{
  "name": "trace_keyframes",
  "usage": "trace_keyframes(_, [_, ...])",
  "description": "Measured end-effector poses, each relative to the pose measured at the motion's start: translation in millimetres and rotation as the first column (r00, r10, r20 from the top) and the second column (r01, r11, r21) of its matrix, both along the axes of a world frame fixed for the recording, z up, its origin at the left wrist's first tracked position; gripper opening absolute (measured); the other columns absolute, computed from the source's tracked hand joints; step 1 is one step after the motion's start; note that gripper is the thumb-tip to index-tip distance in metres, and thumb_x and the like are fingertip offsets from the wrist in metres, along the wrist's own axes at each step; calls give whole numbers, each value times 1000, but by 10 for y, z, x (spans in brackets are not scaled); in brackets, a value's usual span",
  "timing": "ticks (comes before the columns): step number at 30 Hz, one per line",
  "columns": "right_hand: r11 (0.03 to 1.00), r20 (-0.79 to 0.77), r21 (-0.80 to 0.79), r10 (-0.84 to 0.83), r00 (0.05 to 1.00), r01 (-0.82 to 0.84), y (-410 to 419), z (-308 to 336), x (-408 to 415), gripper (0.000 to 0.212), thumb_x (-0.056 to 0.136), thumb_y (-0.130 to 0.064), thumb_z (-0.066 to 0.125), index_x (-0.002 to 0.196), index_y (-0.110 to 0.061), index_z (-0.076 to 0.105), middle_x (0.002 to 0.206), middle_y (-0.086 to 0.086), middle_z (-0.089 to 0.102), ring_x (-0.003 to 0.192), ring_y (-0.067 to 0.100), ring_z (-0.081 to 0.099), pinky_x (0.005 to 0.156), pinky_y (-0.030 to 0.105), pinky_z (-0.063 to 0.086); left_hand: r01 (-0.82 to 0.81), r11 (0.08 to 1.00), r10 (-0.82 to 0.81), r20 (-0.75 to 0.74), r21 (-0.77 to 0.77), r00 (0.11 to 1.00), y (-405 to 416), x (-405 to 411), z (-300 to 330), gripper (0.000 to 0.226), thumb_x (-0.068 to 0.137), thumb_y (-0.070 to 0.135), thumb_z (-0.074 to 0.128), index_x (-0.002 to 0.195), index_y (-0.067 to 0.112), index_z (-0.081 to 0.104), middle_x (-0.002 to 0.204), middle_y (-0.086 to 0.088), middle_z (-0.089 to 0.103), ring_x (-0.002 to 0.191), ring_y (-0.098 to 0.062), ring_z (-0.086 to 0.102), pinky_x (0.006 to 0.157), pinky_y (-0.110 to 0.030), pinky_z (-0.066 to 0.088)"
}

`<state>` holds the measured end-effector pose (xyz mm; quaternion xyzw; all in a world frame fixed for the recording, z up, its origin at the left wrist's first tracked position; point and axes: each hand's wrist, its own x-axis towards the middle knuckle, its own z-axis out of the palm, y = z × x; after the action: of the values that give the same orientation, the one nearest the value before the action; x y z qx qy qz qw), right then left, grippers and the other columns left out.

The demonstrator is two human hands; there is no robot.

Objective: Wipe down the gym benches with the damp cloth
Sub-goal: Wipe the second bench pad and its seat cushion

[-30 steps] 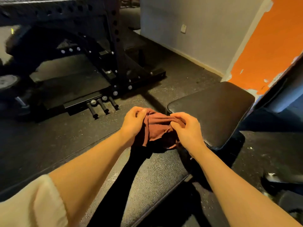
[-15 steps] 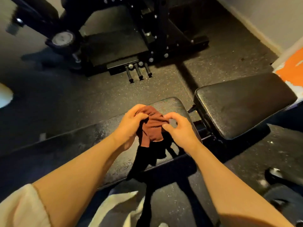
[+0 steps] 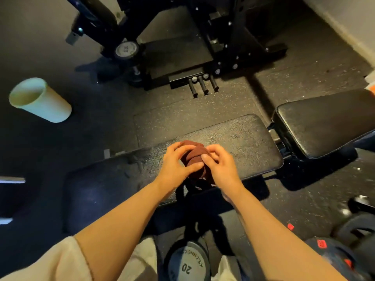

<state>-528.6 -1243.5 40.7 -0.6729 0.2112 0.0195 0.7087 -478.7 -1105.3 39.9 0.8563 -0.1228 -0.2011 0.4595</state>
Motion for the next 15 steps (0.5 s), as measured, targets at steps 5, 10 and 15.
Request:
trace_keyframes(5, [992, -22, -29, -128, 992, 127, 787, 93, 43, 14, 92, 5, 55, 94, -7, 62, 82, -1, 65, 66, -7, 61, 58, 10, 46, 92, 992, -96, -51, -83, 994, 661, 206, -90, 44, 62, 48, 73, 100, 27, 65, 104, 7, 64, 104, -12, 57, 96, -30, 41])
trace_keyframes(10, [985, -36, -76, -161, 986, 157, 1547, 229, 93, 16, 90, -3, 62, 102, -12, 66, 103, 5, 66, 89, -2, 62, 74, 11, 47, 120, 979, -141, -124, -164, 982, 1408, 386, 67, 33, 74, 25, 73, 103, 17, 59, 95, -1, 69, 88, -18, 65, 80, -26, 52])
trace_keyframes(15, [985, -45, 80, -148, 988, 151, 2134, 356, -36, 61, 84, 8, 63, 134, -21, 42, 118, -10, 54, 93, -18, 58, 74, 6, 46, 28, 975, -78, -220, -222, 972, 1886, 459, 240, 28, 87, 7, 69, 109, 5, 52, 87, -8, 69, 74, -11, 68, 68, -26, 55])
